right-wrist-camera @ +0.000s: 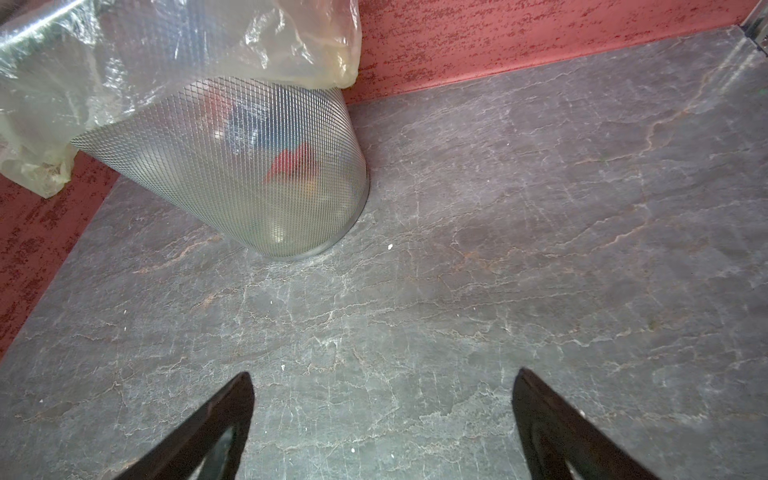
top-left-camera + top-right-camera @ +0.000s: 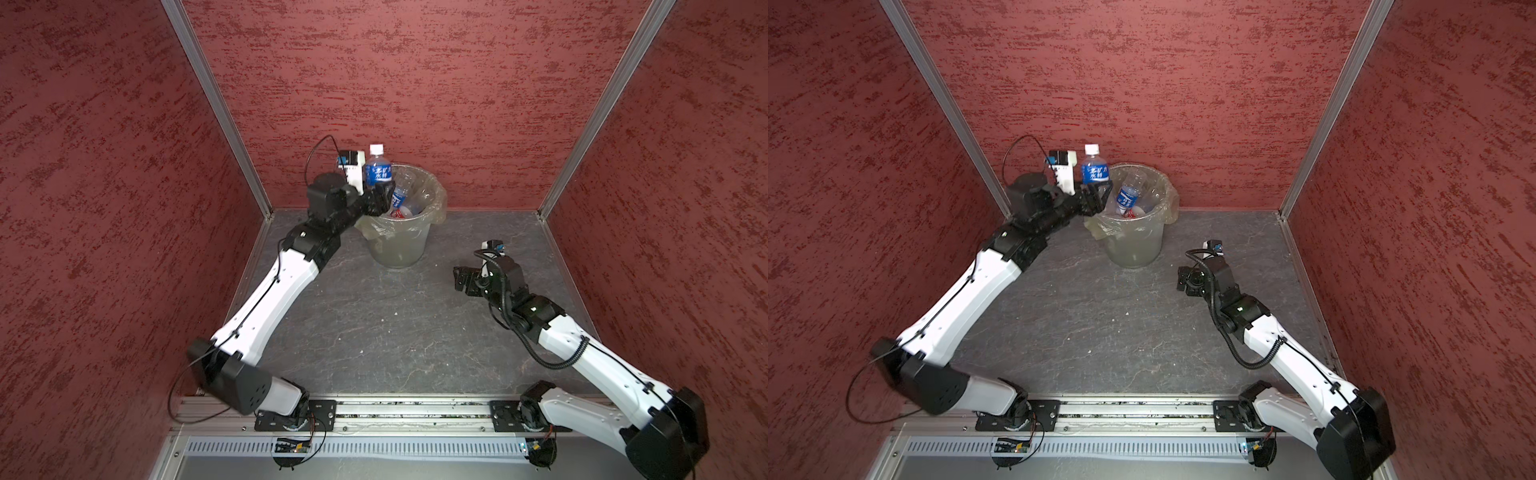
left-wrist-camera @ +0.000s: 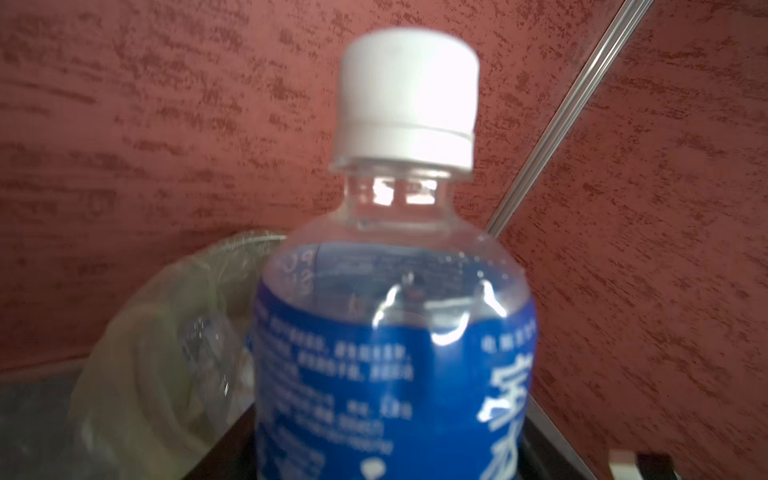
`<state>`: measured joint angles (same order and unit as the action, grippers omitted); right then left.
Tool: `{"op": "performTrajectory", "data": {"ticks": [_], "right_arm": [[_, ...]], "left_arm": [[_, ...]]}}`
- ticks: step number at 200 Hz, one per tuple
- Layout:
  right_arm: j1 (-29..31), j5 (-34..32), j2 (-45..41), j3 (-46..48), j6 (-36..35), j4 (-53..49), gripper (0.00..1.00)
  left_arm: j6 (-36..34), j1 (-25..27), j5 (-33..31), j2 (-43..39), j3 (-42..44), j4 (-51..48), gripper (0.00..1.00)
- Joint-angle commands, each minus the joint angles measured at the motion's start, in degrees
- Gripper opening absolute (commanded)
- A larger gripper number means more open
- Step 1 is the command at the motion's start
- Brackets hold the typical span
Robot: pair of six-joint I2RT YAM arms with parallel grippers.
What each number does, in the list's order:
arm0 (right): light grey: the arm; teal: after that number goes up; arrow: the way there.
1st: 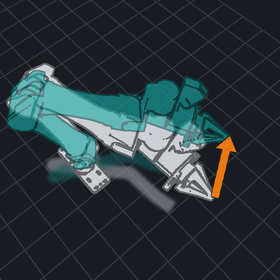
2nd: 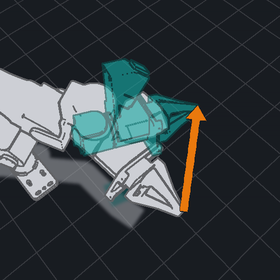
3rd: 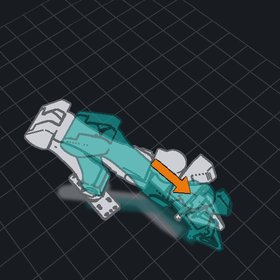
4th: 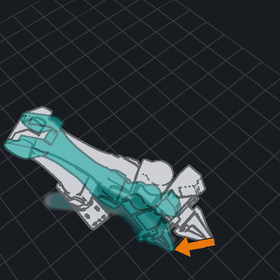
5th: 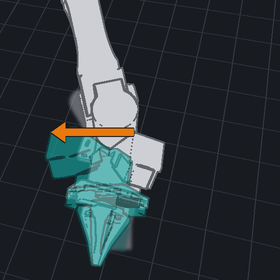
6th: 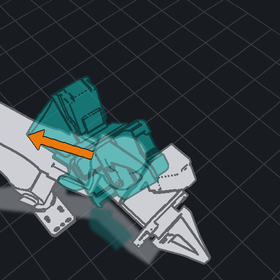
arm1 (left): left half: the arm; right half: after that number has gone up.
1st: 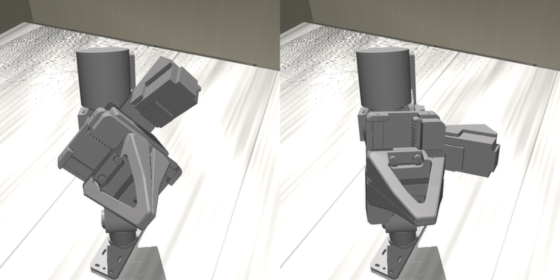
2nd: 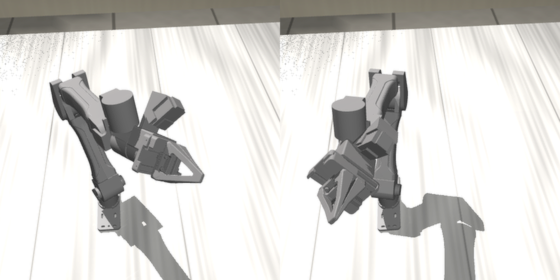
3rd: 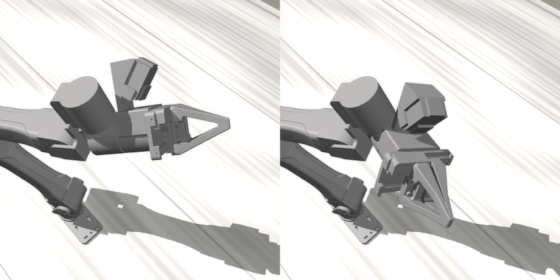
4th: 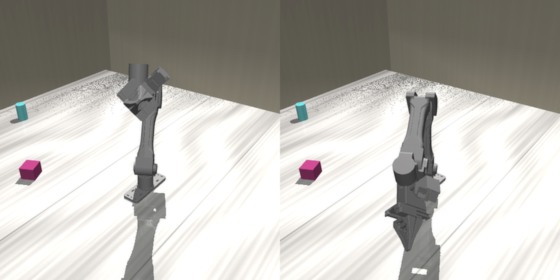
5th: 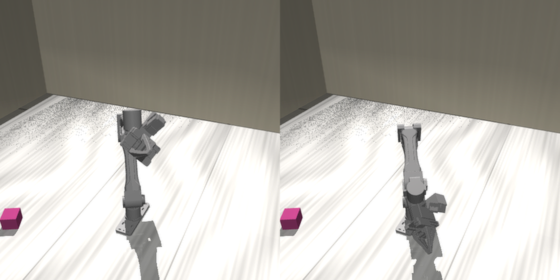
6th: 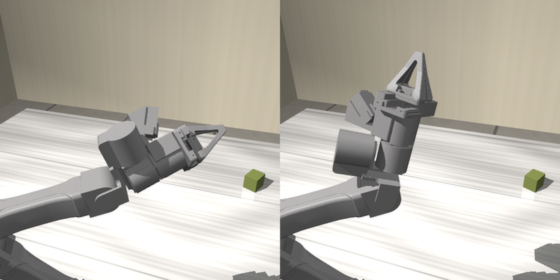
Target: Throw the plastic bottles in the bin
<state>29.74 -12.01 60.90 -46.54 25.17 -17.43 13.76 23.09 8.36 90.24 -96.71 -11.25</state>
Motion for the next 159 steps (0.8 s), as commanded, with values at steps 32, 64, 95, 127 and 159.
{"op": "performTrajectory", "data": {"ticks": [32, 64, 95, 127, 159], "right_arm": [[-0.6, -0.1, -5.5, -1.3, 1.7, -1.6, 0.97], [-0.6, -0.4, -6.3, 0.1, 1.4, -2.5, 0.98], [-0.6, -2.2, -5.5, -0.3, -0.3, -2.3, 0.98], [-1.4, -4.2, -3.2, -2.1, -3.6, -1.1, 0.99], [-4.2, -4.5, -1.1, -3.7, -6.0, 1.1, 0.98]], "left_arm": [[2.5, -3.3, 2.0, 12.5, -11.9, -2.1, 1.00], [2.0, -3.0, 2.1, 8.1, -8.1, 0.3, 0.99], [1.4, -2.7, 2.1, 2.6, -2.5, 1.1, 1.00], [1.1, -3.8, 2.0, -3.1, 4.6, 1.5, 0.99], [2.7, -6.5, 3.3, -8.1, 11.7, 1.5, 0.99]]}}
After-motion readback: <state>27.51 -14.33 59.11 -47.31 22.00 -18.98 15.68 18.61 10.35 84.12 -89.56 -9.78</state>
